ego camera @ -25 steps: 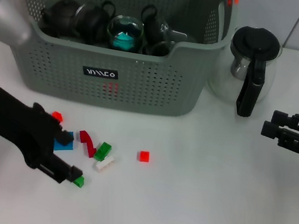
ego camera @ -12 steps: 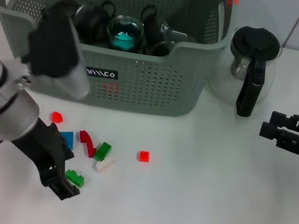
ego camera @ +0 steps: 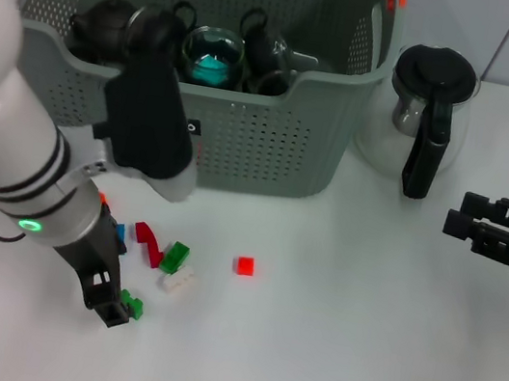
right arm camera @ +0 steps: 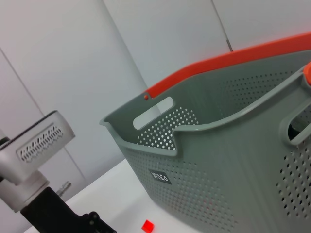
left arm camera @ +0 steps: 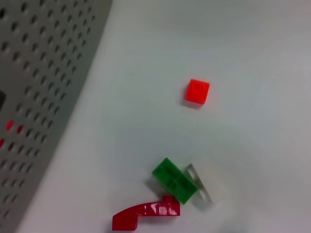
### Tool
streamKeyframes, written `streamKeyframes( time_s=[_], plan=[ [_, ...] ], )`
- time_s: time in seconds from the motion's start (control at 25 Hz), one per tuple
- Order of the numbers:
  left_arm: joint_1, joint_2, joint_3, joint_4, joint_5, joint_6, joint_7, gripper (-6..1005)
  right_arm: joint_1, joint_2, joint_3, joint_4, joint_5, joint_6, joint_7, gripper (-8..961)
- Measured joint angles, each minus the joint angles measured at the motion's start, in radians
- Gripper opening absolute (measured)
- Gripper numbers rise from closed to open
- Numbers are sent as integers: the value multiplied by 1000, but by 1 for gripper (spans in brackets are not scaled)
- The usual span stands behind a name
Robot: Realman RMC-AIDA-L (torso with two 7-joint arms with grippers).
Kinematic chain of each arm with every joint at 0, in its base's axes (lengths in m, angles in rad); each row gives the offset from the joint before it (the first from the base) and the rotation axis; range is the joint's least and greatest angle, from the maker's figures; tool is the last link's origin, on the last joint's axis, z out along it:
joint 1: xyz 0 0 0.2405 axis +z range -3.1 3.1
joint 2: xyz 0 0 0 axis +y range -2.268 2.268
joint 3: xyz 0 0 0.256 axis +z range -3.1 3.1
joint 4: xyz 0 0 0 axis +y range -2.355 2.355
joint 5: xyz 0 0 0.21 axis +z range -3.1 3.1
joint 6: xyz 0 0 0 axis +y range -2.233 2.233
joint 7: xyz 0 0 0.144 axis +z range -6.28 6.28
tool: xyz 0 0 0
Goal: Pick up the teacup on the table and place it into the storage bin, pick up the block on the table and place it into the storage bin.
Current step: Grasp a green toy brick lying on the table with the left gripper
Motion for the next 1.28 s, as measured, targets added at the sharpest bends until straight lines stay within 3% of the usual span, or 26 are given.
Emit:
streamKeyframes(
  time_s=[0.2,1.28],
  plan=[
    [0,0,58,0,37,-13,-21,794,-2,0,0,0,0,0,-2,607],
    [-22,1,127,-57,45,-100,-71,788,-6,-3,0,0,0,3,0,607]
  ],
)
